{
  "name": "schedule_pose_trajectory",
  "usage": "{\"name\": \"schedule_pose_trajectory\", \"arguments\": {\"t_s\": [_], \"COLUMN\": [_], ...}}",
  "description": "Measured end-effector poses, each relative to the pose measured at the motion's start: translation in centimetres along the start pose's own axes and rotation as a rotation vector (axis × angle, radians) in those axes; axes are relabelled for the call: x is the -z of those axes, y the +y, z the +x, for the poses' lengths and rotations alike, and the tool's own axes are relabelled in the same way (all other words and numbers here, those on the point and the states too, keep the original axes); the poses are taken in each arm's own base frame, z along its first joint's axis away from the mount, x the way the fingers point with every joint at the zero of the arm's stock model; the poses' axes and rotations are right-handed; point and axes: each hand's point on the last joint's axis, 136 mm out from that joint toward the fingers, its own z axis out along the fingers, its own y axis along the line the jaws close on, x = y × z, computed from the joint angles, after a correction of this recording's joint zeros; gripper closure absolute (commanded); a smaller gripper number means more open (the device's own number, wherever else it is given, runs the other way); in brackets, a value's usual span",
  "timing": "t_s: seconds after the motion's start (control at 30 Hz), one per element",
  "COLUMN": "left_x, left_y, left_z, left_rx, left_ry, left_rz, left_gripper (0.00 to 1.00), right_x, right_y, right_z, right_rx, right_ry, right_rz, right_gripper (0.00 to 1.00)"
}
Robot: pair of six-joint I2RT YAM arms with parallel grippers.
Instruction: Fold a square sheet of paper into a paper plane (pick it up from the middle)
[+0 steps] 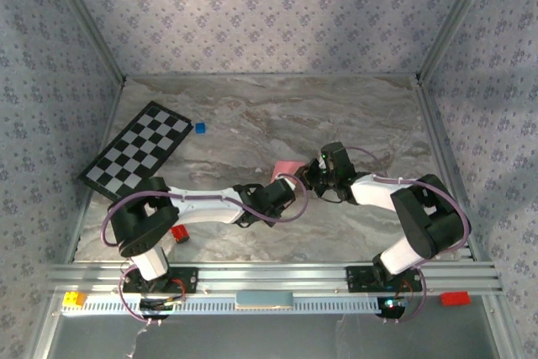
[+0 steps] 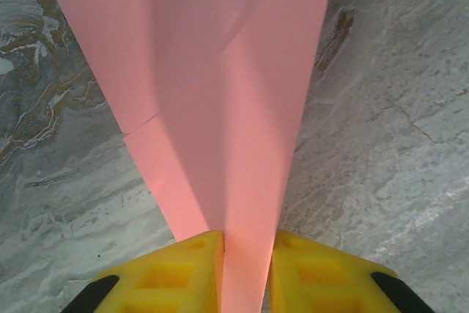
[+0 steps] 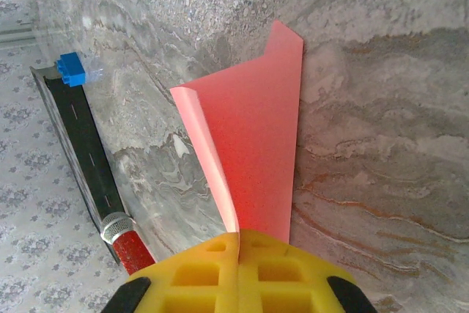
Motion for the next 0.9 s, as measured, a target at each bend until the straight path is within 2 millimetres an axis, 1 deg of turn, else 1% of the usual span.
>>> {"name": "schedule_pose_trajectory", "arguments": {"t_s": [0.13,0.23,0.33,0.63,0.77,0.9], "left_x": [0.00,0.00,0.00,0.01,0.01,0.01], "left_y": [0.08,0.16,0.34,0.48,0.48,0.53], "left_z": [-0.02,-0.05,-0.02,0.04,0.03,0.02], "left_rx": [0.000,0.000,-0.001,-0.004,-0.003,-0.003], "left_ry": [-0.001,-0.003,-0.002,0.000,0.000,-0.001], "left_rz": [-0.004,-0.009,-0.019,-0.027,-0.027,-0.030], "left_gripper": [0.78,0.75,0.74,0.85,0.87,0.91], "right_x": [0.00,0.00,0.00,0.00,0.00,0.00], "right_y": [0.00,0.00,0.00,0.00,0.00,-0.01], "right_z": [0.00,0.00,0.00,0.00,0.00,0.00], "right_rx": [0.000,0.000,0.000,0.000,0.000,0.000], "right_ry": [0.000,0.000,0.000,0.000,0.000,0.000], "right_rz": [0.000,0.000,0.000,0.000,0.000,0.000], "right_gripper": [0.98,0.98,0.98,0.98,0.98,0.98]}}
